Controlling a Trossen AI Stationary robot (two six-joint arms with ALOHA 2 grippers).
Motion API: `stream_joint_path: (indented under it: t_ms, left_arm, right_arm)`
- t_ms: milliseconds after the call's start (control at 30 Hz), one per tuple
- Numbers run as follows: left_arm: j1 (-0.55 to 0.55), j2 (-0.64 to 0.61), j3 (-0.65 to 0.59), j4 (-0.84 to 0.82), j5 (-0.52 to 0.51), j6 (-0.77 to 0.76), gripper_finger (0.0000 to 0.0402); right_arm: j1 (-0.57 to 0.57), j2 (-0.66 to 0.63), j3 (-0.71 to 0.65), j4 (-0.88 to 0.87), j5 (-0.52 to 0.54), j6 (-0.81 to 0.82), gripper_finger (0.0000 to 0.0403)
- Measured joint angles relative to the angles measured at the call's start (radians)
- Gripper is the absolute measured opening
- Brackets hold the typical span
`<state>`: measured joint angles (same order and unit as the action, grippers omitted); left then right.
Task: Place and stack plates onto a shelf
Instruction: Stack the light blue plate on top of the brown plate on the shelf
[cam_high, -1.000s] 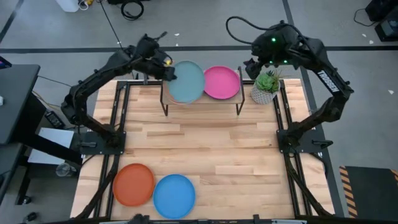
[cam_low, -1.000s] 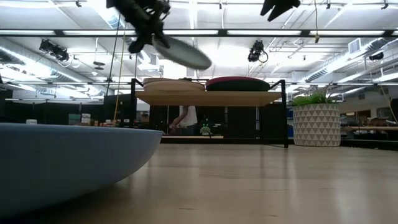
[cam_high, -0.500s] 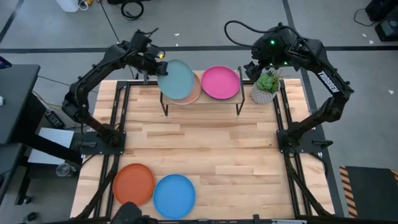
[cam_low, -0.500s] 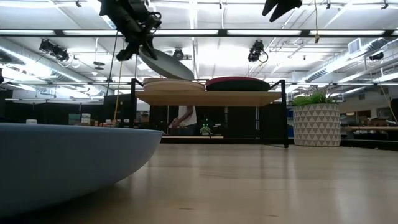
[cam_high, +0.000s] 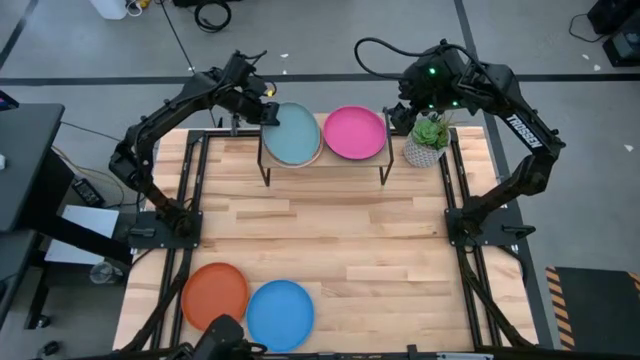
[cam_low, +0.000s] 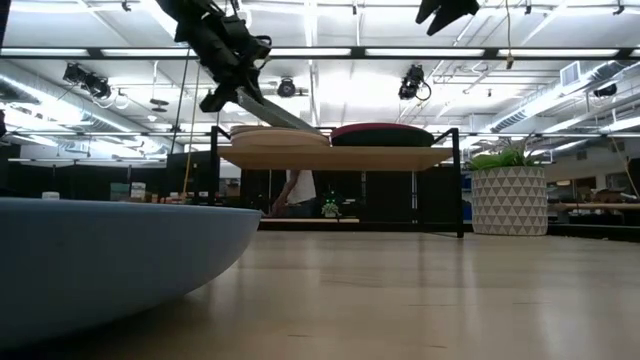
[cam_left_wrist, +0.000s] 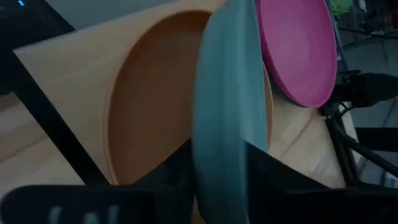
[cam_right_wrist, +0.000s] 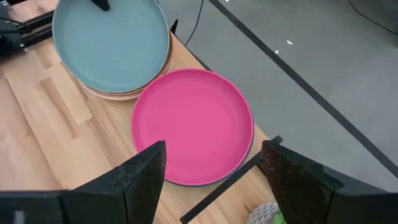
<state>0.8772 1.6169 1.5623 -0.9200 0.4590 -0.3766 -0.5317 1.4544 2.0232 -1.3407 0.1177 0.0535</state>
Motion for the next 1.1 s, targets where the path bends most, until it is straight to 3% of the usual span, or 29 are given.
stream_joint_path:
  t_ms: [233,400,567,767,967,1100]
  left_arm:
    - [0.007,0.000,0.000,-0.012,-0.054,0.148,0.0215]
    - [0.007,0.000,0.022,-0.076,-0.187,0.311,0.0264]
    - [0.005,0.000,0.083,-0.072,-0.214,0.414,0.0271]
    - [-0.078,-0.001,0.116,-0.079,-0.096,0.471,0.0272]
    - [-0.192,0.071,0.116,-0.088,-0.299,0.522,0.0272]
    - [-0.217,0.129,0.116,-0.107,-0.327,0.519,0.0272]
  right_arm:
    - [0.001,0.000,0.000,0.018,-0.011,0.003,0.0270]
    - [0.001,0.000,0.000,0.025,-0.015,0.003,0.0270]
    - [0.001,0.000,0.000,0.030,-0.016,0.003,0.0270]
    - [0.001,0.000,0.000,0.030,-0.016,0.007,0.0270]
    - [0.001,0.000,-0.001,0.049,-0.018,0.007,0.0270]
    - [0.001,0.000,-0.001,0.049,-0.025,0.007,0.0270]
